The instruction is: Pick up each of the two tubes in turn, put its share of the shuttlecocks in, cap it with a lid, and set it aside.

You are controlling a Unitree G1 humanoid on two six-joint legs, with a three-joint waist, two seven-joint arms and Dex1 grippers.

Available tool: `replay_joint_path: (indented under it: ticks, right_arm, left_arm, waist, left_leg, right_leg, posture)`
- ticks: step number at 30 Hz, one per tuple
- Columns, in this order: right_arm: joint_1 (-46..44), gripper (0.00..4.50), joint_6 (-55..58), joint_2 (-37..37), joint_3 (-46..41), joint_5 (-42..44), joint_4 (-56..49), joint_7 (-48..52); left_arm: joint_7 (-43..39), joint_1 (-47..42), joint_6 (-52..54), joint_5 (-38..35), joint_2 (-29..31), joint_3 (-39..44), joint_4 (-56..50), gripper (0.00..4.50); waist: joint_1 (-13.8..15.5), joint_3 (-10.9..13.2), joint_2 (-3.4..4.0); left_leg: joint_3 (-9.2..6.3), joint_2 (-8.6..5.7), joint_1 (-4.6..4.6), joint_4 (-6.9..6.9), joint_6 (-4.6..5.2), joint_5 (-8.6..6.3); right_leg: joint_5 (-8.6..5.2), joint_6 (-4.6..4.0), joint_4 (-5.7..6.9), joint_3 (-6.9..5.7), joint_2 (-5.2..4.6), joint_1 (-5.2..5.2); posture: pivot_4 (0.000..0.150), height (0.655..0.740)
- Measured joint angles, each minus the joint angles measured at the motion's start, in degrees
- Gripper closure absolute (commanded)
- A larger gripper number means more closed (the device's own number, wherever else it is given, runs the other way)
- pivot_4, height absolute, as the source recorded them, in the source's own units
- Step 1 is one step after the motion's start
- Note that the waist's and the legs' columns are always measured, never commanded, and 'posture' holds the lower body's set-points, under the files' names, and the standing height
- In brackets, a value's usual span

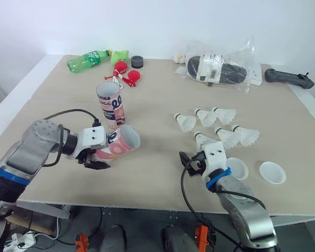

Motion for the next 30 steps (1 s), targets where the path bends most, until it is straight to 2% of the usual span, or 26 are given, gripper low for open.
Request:
replay_joint_path:
  ticks: [8,9,10,11,13,16,17,18,19,20,25,28,30]
  right_arm:
    - [-4.53,0.0,-3.89,3.22,-3.23,-2.0,8.52,-3.67]
    - [-4.65,0.39,-4.48,3.44,-3.32,-2.14,9.09,-3.66]
    - [-4.69,0.49,-4.78,3.56,-3.3,-2.2,9.34,-3.58]
    - [-4.69,0.98,-5.13,3.81,-3.1,-2.43,9.57,-3.49]
    - [-4.69,1.32,-5.27,4.05,-2.94,-2.59,9.64,-3.48]
    - [-4.69,2.67,-5.62,4.67,-3.01,-3.0,10.02,-3.78]
    - [-4.69,2.98,-5.78,4.76,-3.02,-3.07,10.21,-3.92]
    - [-4.69,3.65,-6.03,4.94,-3.11,-3.13,10.42,-4.15]
    - [-4.69,3.83,-6.16,5.01,-3.19,-3.14,10.47,-4.27]
    - [-4.69,4.38,-6.29,5.08,-3.27,-3.17,10.47,-4.35]
    - [-4.36,4.38,-6.31,5.1,-3.51,-3.01,9.9,-3.92]
    - [-2.47,4.38,-4.17,4.1,-3.29,-1.12,4.64,-0.95]
    - [-1.1,4.38,-1.37,1.58,-2.82,2.19,-2.53,3.11]
  left_arm:
    - [-1.02,-0.08,-1.02,1.36,-0.37,0.0,0.02,1.13]
    - [-1.15,-0.19,-1.04,1.67,-0.57,0.0,0.08,1.2]
    - [-1.2,-0.37,-1.03,1.78,-0.76,0.0,0.2,1.2]
    - [-1.23,-0.5,-1.03,1.81,-0.97,0.0,0.47,1.2]
    - [-1.25,-0.55,-1.05,1.84,-1.24,0.0,0.64,1.2]
    - [-1.26,-0.61,-1.13,2.15,-1.58,0.0,0.71,1.2]
    - [-1.31,-0.66,-1.13,2.28,-1.67,0.0,0.73,1.2]
    - [-1.36,-0.73,-1.15,2.41,-1.78,0.0,0.85,1.2]
    - [-1.39,-0.83,-1.18,2.48,-1.87,0.0,1.05,1.2]
    - [-1.45,-0.97,-1.22,2.68,-1.98,0.0,1.27,1.2]
    - [-2.34,-1.49,-1.8,3.34,-2.51,0.0,2.0,1.2]
    - [-2.58,-1.71,-1.73,3.39,-2.93,0.0,2.26,1.2]
    - [-2.69,-1.86,-1.69,3.51,-3.24,0.0,2.48,1.2]
  waist:
    - [0.03,0.0,0.01]
    - [0.03,-0.01,0.03]
    - [0.02,-0.02,0.03]
    - [0.03,-0.02,0.03]
    - [0.03,-0.02,0.03]
    - [0.07,-0.02,0.04]
    - [0.08,-0.02,0.03]
    - [0.09,-0.02,0.04]
    - [0.09,-0.02,0.04]
    - [0.09,-0.02,0.04]
    - [0.16,-0.03,0.05]
    - [0.25,-0.04,0.1]
    - [0.33,-0.05,0.16]
  left_leg:
    - [-0.02,0.0,0.01,0.01,0.0,0.0]
    - [-0.02,0.0,0.01,0.0,0.0,0.0]
    - [-0.04,0.0,0.01,0.0,0.0,0.0]
    - [-0.04,0.0,0.01,0.01,0.0,0.0]
    - [-0.04,0.0,0.01,0.02,0.0,0.01]
    - [-0.05,-0.01,0.01,0.07,0.01,0.01]
    - [-0.05,-0.01,0.01,0.08,0.01,0.01]
    - [-0.05,-0.01,0.02,0.08,0.01,0.02]
    - [-0.05,-0.01,0.03,0.09,0.01,0.02]
    - [-0.05,-0.01,0.04,0.08,0.02,0.02]
    - [-0.05,-0.01,0.05,0.09,0.03,0.03]
    - [-0.07,-0.02,0.03,0.08,0.03,0.03]
    - [-0.1,-0.03,0.02,0.09,0.03,0.03]
  right_leg:
    - [0.02,-0.03,0.01,-0.01,0.01,0.02]
    - [0.02,-0.04,0.02,-0.01,0.01,0.02]
    - [0.03,-0.05,0.03,-0.01,0.01,0.02]
    - [0.03,-0.03,0.04,-0.01,0.01,0.02]
    - [0.04,-0.02,0.04,-0.01,0.01,0.03]
    - [0.06,0.03,0.04,-0.01,0.01,0.06]
    - [0.07,0.05,0.04,-0.01,0.01,0.07]
    - [0.07,0.05,0.04,-0.01,0.01,0.07]
    - [0.08,0.05,0.04,-0.01,0.01,0.08]
    - [0.08,0.05,0.04,-0.01,0.01,0.09]
    - [0.1,0.04,0.04,-0.01,0.01,0.1]
    - [0.09,0.04,0.05,-0.01,0.0,0.11]
    - [0.08,0.05,0.05,-0.01,0.0,0.12]
  posture:
    - [0.15,0.74]
    - [0.15,0.74]
    - [0.15,0.74]
    - [0.15,0.74]
    - [0.15,0.74]
    - [0.15,0.74]
    - [0.15,0.74]
    - [0.15,0.74]
    - [0.15,0.74]
    - [0.15,0.74]
    - [0.15,0.74]
    - [0.15,0.74]
    - [0.15,0.74]
